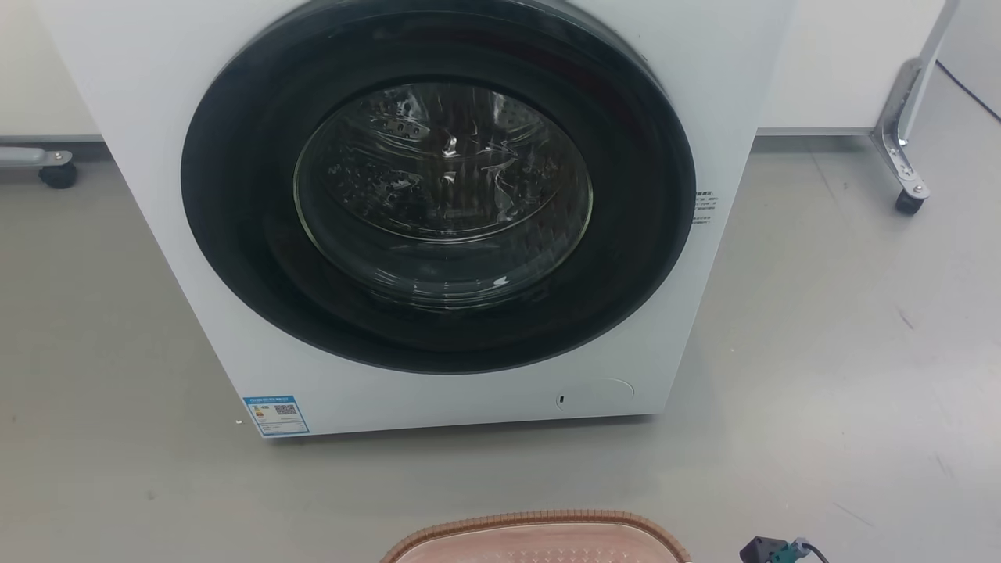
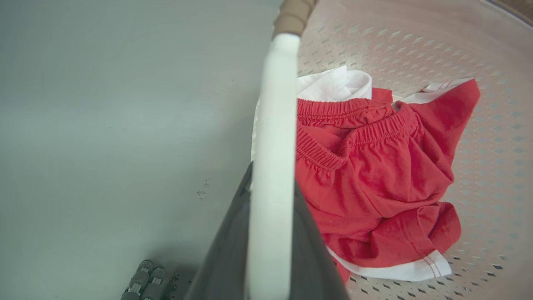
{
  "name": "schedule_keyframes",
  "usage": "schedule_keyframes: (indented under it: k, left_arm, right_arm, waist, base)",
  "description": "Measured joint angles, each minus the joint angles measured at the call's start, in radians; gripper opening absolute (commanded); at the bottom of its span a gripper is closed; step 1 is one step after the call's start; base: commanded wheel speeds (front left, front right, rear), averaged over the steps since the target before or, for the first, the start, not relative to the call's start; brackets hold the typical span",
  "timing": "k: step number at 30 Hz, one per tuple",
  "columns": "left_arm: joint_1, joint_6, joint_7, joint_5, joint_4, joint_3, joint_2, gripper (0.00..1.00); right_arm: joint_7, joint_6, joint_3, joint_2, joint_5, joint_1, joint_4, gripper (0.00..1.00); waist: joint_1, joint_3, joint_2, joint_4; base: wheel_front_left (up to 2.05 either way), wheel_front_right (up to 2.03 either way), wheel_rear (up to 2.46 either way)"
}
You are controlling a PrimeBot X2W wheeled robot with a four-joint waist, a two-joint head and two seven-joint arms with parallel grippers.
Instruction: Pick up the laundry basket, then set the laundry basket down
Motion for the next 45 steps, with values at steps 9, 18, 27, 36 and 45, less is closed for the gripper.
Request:
schedule_keyframes:
  k: [9, 18, 27, 36, 45]
  left_arm:
    - [0.004, 0.007, 0.004, -0.013, -0.007, -0.015, 0.001, 0.0]
    - [0.005, 0.016, 0.007, -0.028, -0.011, -0.03, 0.002, 0.0]
    - [0.005, 0.025, 0.007, -0.035, -0.015, -0.042, 0.003, 0.0]
    - [-0.003, 0.028, -0.015, -0.039, -0.025, -0.049, 0.004, 0.0]
    - [-0.071, 0.043, -0.058, -0.038, -0.038, -0.056, 0.004, 0.0]
  right_arm:
    - [0.001, -0.001, 0.0, 0.0, 0.005, 0.008, 0.0, 0.0]
    - [0.001, -0.001, -0.002, 0.0, 0.008, 0.008, 0.001, 0.0]
    - [0.007, -0.002, -0.001, -0.001, 0.009, 0.008, 0.001, 0.0]
    - [-0.018, -0.011, -0.001, -0.001, 0.008, -0.011, 0.001, 0.0]
    - [-0.076, -0.022, 0.001, -0.008, 0.004, -0.066, -0.019, 0.0]
  waist:
    - [0.0, -0.001, 0.0, 0.003]
    - [0.0, -0.002, 0.0, 0.004]
    - [0.0, 0.001, 0.0, 0.004]
    - [0.0, 0.04, 0.0, 0.003]
    - [0.0001, 0.113, 0.0, 0.0]
  base:
    - [0.0, 0.0, 0.0]
    - [0.0, 0.0, 0.0]
    - [0.0, 0.0, 0.0]
    - [0.0, 0.0, 0.0]
    - [0.0, 0.0, 0.0]
